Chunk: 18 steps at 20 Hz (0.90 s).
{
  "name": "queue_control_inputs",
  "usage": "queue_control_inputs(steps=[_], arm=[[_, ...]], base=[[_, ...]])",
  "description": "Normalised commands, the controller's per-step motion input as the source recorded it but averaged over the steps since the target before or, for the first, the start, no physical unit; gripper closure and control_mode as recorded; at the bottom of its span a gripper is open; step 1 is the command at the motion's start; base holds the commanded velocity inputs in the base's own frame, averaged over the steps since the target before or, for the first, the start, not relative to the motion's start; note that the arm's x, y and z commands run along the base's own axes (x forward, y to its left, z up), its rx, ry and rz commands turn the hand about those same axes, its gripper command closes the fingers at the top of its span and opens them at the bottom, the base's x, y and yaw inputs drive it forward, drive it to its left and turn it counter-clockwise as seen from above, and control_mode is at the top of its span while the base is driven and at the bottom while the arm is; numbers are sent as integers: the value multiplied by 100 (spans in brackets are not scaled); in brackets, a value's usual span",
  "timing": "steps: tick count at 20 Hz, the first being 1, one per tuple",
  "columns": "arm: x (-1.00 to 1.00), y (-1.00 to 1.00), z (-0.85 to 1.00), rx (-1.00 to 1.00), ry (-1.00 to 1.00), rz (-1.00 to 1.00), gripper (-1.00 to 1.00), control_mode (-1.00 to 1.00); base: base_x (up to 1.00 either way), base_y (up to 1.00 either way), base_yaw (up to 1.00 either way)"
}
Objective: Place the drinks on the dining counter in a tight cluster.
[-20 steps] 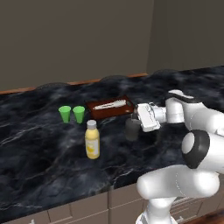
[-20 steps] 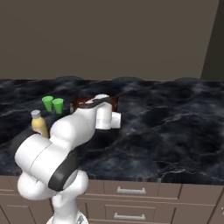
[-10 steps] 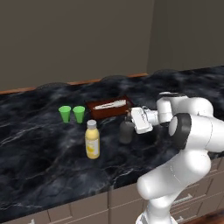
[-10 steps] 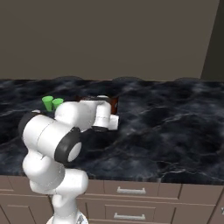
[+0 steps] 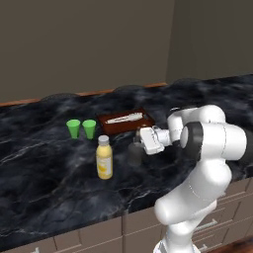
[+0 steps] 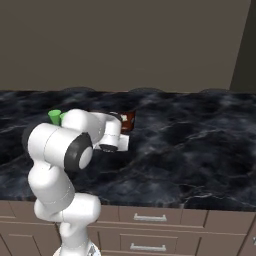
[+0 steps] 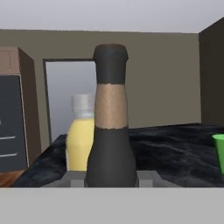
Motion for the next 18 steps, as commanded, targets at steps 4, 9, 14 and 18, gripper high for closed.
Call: queue_control_inputs(steps=[4, 9, 14, 18], arm=[[0, 32, -15, 0, 4, 0, 100, -100], [2, 27, -19, -2, 0, 0, 100, -100], [8, 17, -21, -5, 0, 0, 100, -100], [10, 9, -18, -4, -1, 0, 100, -100]], base=[[0, 0, 0], [0, 0, 0], [0, 0, 0], [0, 0, 0]])
